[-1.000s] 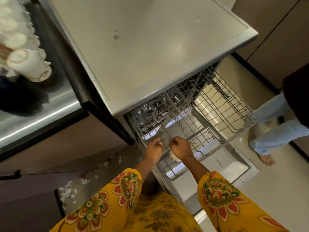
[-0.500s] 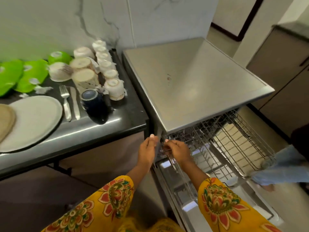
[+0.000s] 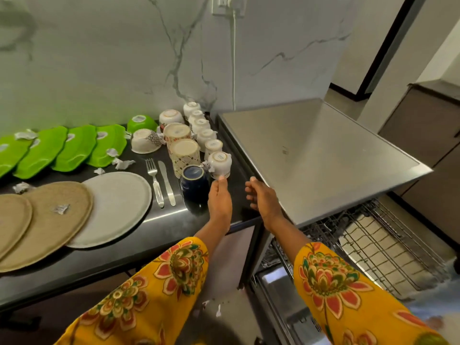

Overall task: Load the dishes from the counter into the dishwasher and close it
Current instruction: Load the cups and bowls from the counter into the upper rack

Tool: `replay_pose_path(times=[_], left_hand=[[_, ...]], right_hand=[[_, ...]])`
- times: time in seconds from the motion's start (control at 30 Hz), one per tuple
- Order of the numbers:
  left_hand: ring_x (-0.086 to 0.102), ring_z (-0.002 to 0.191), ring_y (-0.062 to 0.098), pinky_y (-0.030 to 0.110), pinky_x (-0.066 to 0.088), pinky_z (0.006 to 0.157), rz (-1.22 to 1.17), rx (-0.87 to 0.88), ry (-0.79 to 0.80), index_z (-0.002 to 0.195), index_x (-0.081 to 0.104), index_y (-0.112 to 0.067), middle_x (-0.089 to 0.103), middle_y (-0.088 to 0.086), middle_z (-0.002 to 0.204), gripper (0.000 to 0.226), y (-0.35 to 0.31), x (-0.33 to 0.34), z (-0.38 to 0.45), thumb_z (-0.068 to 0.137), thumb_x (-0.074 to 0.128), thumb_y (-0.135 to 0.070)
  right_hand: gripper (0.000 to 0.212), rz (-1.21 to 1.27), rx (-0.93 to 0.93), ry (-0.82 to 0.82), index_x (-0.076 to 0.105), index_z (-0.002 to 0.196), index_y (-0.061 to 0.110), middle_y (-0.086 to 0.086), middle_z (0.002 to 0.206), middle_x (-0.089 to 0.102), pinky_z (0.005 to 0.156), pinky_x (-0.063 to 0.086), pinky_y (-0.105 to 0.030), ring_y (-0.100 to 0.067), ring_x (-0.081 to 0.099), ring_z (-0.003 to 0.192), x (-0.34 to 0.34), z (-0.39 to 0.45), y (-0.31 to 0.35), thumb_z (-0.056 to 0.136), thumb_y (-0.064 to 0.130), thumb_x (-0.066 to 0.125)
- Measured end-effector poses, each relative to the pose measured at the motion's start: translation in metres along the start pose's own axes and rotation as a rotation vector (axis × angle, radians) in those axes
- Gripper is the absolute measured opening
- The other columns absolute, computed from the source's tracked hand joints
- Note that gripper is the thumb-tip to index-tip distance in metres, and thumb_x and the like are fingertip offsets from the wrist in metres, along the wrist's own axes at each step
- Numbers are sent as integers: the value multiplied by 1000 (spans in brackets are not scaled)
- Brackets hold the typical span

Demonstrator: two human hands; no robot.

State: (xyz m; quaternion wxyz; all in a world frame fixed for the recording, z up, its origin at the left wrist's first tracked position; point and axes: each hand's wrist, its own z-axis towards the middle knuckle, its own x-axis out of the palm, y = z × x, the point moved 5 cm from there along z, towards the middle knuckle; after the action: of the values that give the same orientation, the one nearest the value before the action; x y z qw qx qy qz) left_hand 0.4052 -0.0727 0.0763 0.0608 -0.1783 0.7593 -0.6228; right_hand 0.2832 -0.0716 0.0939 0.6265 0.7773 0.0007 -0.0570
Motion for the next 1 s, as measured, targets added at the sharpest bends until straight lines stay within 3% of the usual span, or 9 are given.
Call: replay_pose_path(times=[0.1, 0.27, 0.37, 0.53, 0.67, 0.8, 1.0], left_hand=[[51, 119, 24, 46, 39, 106, -5, -68, -7, 130, 51, -18, 56, 8, 129, 43, 2, 0, 17, 98, 37, -43], [48, 123, 22, 41, 37, 109, 17, -70, 52, 138, 43, -15, 51, 7, 136, 40, 1, 9, 37, 99, 43, -25], [41, 131, 20, 29, 32, 106, 35, -36, 42, 146, 31, -16, 43, 4, 143, 49, -2, 16, 47, 99, 44, -16], [31, 139, 20, 32, 25, 113, 37, -34, -16, 152, 13, -18, 31, 3, 152, 61, -2, 20, 66, 99, 44, -18], [31, 138, 20, 37, 26, 115, 23, -59, -39, 153, 5, -21, 31, 4, 153, 70, 2, 21, 74, 97, 48, -22], [30, 139, 21, 41, 25, 116, 18, -65, -51, 152, 9, -24, 30, 3, 153, 68, 7, 23, 73, 96, 48, -25], [38, 133, 19, 40, 29, 114, 37, -54, -39, 148, 25, -20, 39, 3, 146, 56, 15, 26, 57, 96, 46, -16]], right_hand=[[37, -55, 22, 77, 60, 116, 19, 2, 108, 56, 86, 41, -31, -11, 51, 95, 13, 14, 6, 95, 45, 43], [47, -88, 41, 190, 43, 139, 22, 2, 141, 45, 111, 32, -38, -17, 42, 128, 31, 47, 14, 97, 43, 41], [53, -104, 57, 246, 30, 146, 24, -1, 150, 34, 115, 26, -41, -20, 34, 136, 40, 69, 16, 97, 45, 39], [59, -41, 55, 313, 11, 151, 24, -1, 155, 25, 110, 25, -38, -19, 28, 140, 51, 94, 21, 100, 37, 38], [53, -31, 56, 350, 15, 150, 24, -1, 153, 28, 101, 28, -29, -17, 31, 137, 56, 105, 22, 101, 31, 36], [47, -59, 11, 304, 31, 146, 20, -3, 144, 41, 96, 33, -22, -8, 42, 115, 53, 108, 19, 100, 25, 41], [49, -158, -29, 153, 39, 142, 17, -5, 142, 46, 107, 40, -35, -19, 47, 126, 31, 101, 7, 95, 26, 51]])
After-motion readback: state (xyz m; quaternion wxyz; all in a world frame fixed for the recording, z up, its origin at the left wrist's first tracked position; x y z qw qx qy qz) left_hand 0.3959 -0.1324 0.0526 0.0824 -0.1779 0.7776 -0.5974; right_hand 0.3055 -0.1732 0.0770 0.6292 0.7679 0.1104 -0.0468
